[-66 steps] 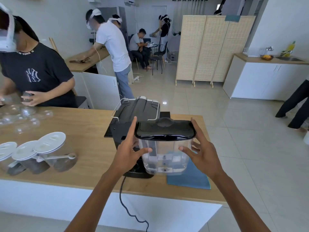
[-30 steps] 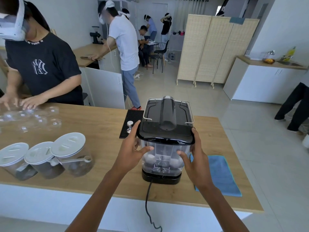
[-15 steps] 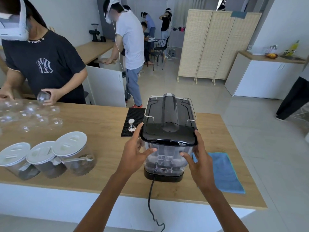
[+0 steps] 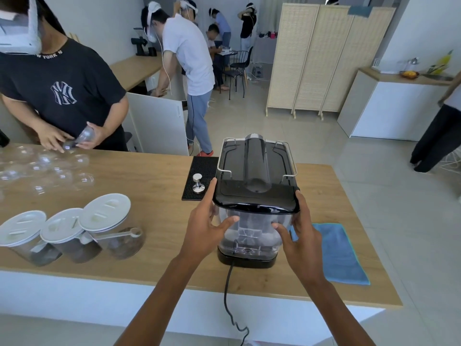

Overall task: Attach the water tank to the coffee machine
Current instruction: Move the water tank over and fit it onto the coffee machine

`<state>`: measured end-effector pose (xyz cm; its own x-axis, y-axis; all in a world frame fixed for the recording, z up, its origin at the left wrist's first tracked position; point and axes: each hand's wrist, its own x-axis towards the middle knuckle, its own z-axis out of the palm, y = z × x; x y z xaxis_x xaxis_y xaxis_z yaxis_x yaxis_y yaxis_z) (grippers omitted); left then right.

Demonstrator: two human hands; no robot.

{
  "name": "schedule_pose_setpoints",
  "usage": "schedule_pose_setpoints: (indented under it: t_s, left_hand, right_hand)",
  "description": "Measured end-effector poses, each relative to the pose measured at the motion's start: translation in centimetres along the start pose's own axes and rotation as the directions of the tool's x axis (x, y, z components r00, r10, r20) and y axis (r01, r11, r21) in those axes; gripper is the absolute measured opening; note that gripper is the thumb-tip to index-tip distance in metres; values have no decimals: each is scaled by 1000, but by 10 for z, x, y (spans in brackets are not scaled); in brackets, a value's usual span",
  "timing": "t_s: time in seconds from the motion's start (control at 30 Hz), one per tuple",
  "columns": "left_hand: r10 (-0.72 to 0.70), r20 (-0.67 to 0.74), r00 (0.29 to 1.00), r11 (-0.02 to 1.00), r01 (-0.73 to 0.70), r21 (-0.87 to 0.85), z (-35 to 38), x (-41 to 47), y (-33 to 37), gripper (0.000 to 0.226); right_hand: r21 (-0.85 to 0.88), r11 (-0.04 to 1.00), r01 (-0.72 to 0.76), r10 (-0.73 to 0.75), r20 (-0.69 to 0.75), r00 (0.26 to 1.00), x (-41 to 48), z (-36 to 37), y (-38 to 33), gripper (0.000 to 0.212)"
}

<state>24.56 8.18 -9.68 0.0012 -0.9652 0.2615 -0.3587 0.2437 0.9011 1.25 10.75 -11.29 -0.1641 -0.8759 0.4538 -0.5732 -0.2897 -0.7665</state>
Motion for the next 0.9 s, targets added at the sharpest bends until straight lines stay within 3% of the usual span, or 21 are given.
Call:
schedule_pose_setpoints:
  t_s: [0.2,0.37,0.9]
  left_hand:
    - [51,-11,999,999,-51,6,-2,10,8,99]
    - [-11,1,1000,999,11,42,1,1,0,106]
    - [-12,71,997,998,7,64,4,-7,-15,100]
  right_hand:
    - [106,994,7,-7,-4,1000,11,-5,-6,84]
    - [-24,999,-23,23,-4,1000,-1,5,2,85]
    - [-107,994,23,-22,11,1000,-6,8,4,87]
